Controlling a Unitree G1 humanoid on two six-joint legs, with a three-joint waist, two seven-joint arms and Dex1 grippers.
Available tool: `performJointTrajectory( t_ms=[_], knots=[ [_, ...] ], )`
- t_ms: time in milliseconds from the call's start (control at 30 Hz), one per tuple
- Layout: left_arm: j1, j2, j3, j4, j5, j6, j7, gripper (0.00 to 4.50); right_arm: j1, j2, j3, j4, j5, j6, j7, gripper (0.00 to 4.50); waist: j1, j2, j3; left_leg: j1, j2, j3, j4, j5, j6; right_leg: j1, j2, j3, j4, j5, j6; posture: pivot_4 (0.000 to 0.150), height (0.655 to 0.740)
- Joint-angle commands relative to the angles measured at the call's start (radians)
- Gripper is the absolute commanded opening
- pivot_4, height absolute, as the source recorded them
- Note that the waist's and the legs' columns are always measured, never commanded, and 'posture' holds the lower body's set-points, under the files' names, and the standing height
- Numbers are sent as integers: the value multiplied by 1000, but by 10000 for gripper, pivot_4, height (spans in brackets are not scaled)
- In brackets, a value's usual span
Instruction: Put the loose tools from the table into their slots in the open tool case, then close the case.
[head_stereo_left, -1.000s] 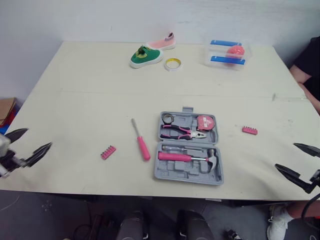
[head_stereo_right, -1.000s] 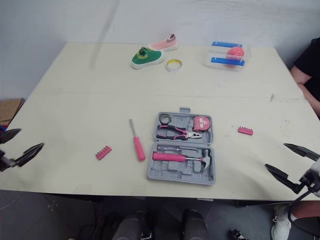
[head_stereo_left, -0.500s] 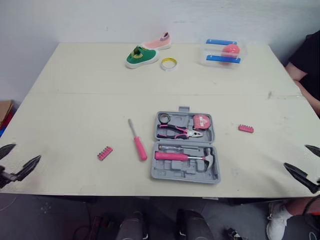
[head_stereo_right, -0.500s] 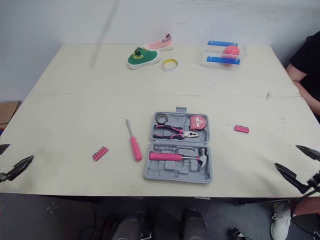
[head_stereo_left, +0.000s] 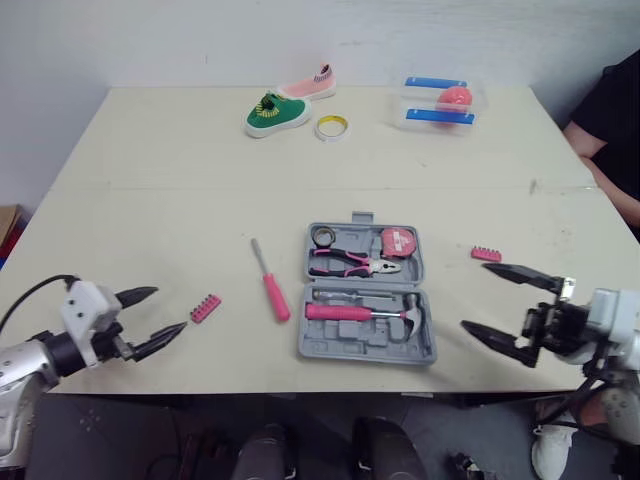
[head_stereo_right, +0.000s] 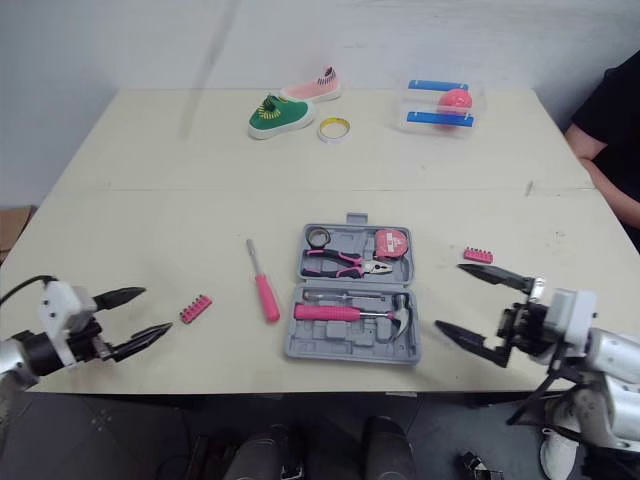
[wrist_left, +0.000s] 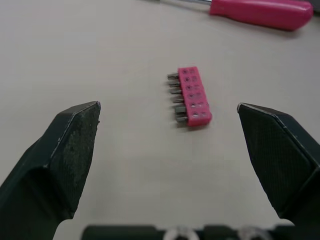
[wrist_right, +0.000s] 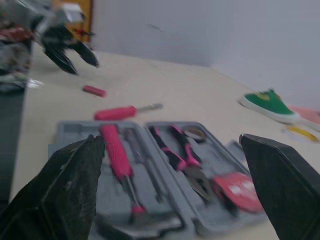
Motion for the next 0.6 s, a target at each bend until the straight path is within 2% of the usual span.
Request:
performJointTrajectory(
  t_ms=[33,233,567,600],
  knots=[
    [-25,-22,-20,3,9,1,33,44329,-6,6,12,-52,9,13,-8,45000,0,0,0,0,0,0,1,0,0,0,0,0,0,0,0,1500,7400],
    [-59,-63,-111,5,49,24,66,44329,-28,13,56,-96,9,45,-20,45000,1,-1,0,0,-1,0,1,0,1,0,-1,0,0,0,1,1500,7400],
    [-60,-99,-152,76,100,56,143,44329,-44,7,63,-133,-16,76,-84,45000,3,-1,-1,1,-1,0,2,1,5,0,-1,1,4,0,0,1500,7400],
    [-54,-98,-153,88,104,55,144,41936,-46,8,62,-125,-20,74,-85,45000,3,-1,-1,2,-1,0,2,1,6,0,-1,1,5,0,0,1500,7400]
  ],
)
